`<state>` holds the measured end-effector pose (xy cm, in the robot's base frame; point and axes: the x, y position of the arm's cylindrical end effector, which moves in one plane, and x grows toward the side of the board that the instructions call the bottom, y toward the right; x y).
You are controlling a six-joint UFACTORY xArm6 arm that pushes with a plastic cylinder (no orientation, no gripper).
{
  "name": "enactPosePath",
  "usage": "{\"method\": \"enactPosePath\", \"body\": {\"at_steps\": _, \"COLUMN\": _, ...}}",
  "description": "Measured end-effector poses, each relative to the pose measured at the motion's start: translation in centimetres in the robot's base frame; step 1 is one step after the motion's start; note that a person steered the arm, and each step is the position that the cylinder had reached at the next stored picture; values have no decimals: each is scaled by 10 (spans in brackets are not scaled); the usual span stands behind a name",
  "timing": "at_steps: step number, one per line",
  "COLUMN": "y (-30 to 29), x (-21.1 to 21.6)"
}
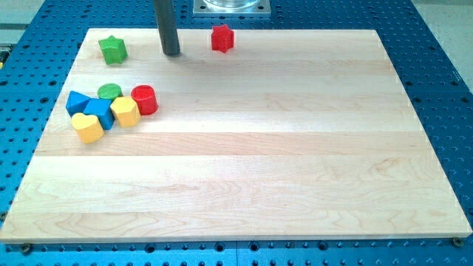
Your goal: Adjust the green star at the top left side of the board
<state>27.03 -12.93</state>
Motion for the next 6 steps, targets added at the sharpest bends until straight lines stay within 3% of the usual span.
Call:
{"method": "enactPosePath", "body": {"at_steps": 1, "y": -93, "x": 13}}
{"method": "enactPosePath", "body": {"at_steps": 3, "y": -62, "x": 36}}
{"method": "enactPosePath", "body": {"at_steps": 4, "y": -159, "x": 38}}
{"method": "enactPosePath", "body": {"at_steps": 6, "y": -68, "x": -1}}
